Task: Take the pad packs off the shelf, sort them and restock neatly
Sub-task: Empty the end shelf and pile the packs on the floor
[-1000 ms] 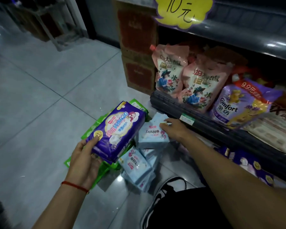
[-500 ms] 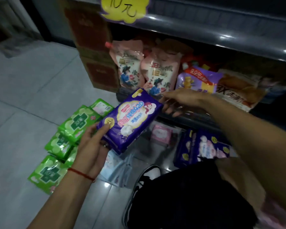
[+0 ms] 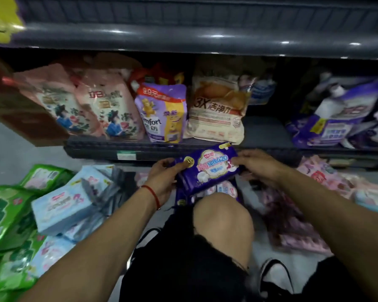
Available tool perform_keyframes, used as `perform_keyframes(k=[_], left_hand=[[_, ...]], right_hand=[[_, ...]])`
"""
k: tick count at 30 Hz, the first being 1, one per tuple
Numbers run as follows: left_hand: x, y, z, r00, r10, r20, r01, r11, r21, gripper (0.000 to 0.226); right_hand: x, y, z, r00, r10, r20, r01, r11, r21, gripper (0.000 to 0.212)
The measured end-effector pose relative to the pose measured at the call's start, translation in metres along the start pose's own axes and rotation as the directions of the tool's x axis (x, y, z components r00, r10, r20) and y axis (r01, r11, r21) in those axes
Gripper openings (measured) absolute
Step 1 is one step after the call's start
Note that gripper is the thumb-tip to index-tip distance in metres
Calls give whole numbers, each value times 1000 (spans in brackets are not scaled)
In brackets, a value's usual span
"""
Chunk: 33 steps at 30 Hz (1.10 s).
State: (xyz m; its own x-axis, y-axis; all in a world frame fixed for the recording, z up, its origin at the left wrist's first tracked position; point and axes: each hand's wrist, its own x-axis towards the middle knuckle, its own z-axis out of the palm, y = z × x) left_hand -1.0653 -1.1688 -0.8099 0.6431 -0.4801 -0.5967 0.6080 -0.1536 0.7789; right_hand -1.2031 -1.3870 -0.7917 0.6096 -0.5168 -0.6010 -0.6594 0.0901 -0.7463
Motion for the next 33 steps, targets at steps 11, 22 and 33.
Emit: perform_keyframes(k=[11,22,33], left_hand=[[25,-36,29,981,162,110,-194,716,671,49],[53,-70,8,997,42,-66,28,595,803,53],[52,-69,-8,999,-18,-27,31,799,600,72]], right_hand=[[25,45,13,980,155,-124,-106,936,334,42],[36,77,13,994,106,7,-106,994,21,19],[47,84,36,971,231,57,-212,950,-230,107]])
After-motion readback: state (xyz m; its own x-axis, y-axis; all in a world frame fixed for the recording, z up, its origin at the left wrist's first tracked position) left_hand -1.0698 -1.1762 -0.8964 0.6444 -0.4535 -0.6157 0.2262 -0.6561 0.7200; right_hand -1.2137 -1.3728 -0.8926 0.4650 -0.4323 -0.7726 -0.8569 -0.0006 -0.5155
